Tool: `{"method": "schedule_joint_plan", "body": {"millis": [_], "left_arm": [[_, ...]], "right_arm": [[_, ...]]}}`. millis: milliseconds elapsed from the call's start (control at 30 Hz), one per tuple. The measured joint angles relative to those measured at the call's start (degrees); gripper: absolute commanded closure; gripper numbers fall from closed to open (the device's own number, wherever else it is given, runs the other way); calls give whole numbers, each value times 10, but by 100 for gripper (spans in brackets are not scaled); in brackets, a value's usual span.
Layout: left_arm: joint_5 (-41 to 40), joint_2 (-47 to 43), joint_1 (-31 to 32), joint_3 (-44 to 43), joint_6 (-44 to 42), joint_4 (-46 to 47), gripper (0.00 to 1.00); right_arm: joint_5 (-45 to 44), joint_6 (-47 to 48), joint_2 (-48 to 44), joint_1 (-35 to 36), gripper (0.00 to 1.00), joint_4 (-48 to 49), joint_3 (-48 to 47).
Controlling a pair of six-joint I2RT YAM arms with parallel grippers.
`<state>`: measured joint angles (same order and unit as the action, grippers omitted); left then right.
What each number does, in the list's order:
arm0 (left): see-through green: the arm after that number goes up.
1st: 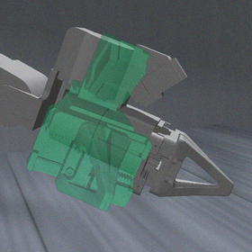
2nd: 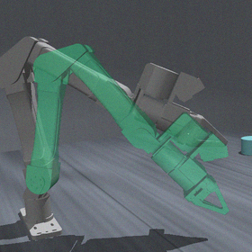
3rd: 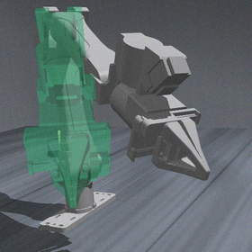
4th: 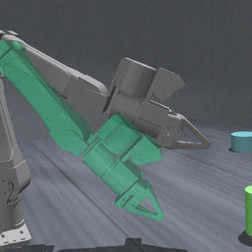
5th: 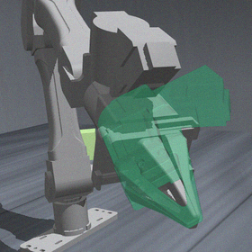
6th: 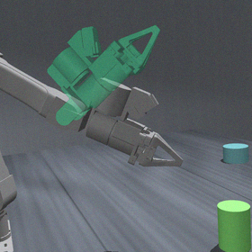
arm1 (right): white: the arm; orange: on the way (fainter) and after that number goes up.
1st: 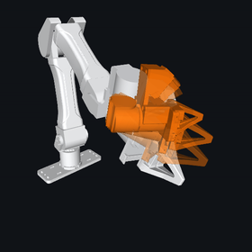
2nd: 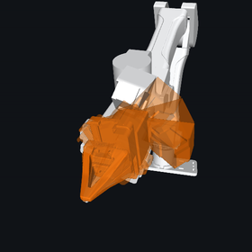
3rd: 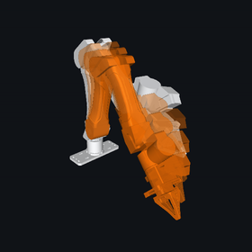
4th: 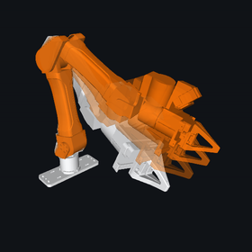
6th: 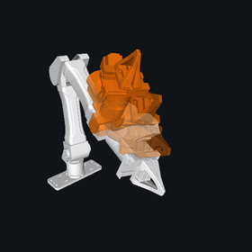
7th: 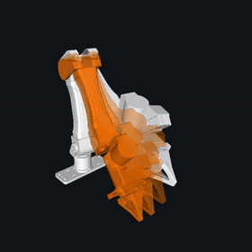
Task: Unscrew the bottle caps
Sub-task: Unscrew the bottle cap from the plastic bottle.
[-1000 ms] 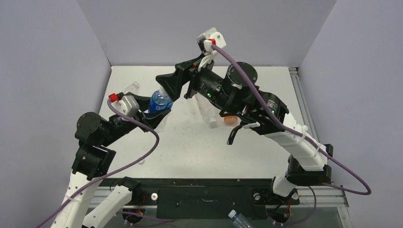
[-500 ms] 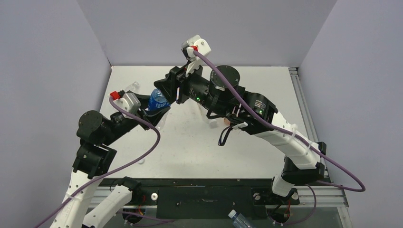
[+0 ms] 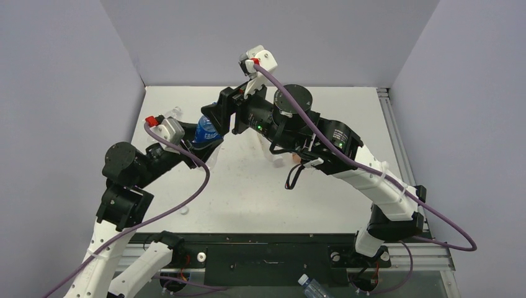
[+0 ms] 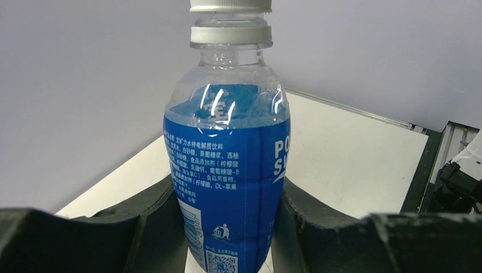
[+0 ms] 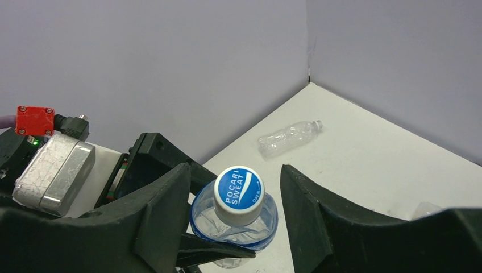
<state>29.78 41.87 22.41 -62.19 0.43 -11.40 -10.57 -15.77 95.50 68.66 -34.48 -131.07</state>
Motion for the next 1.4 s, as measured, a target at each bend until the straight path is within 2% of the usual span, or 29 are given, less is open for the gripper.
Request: {"method": "schedule_joint_plan", "body": {"millis": [300,367,533,700,767,867,1000,1100,1167,1200,1233,1267,1333,1400], "left_arm": [[0,-1,0,-3,9,4,100],[-2,-1,0,-5,11,5,100],[-2,1,0,-5,18,4,100],[3,-1,0,-6,32,6,100],[12,-3,-1,-6,48,9,100],[52,-6,-2,-6,84,27,100],[146,-7,-3,-24,153,60,100],[222,-3,-2,-49,217,98,100],[258,-2,0,-60,247,113,100],[272,-1,0,-62,256,116,100],[280,-1,0,-64,263,117,100],[285,-1,0,-64,266,117,100],[288,3,0,-64,267,115,100],[288,7,0,-64,256,113,100]], "right_arm": [[-12,-2,0,-4,55,-7,0],[-12,-3,0,-5,62,-8,0],[-5,-6,1,-6,86,-8,0],[29,1,-4,-14,98,8,10],[74,4,-10,-25,99,19,19],[192,10,-29,-49,100,40,40],[358,9,-58,-74,100,84,64],[478,-17,-78,-83,100,152,90],[531,-39,-88,-87,96,200,113],[548,-46,-89,-89,83,215,120],[558,-49,-89,-90,74,222,123],[561,-50,-89,-91,49,222,123],[547,-43,-90,-91,26,209,122],[508,-32,-94,-91,22,184,122]]}}
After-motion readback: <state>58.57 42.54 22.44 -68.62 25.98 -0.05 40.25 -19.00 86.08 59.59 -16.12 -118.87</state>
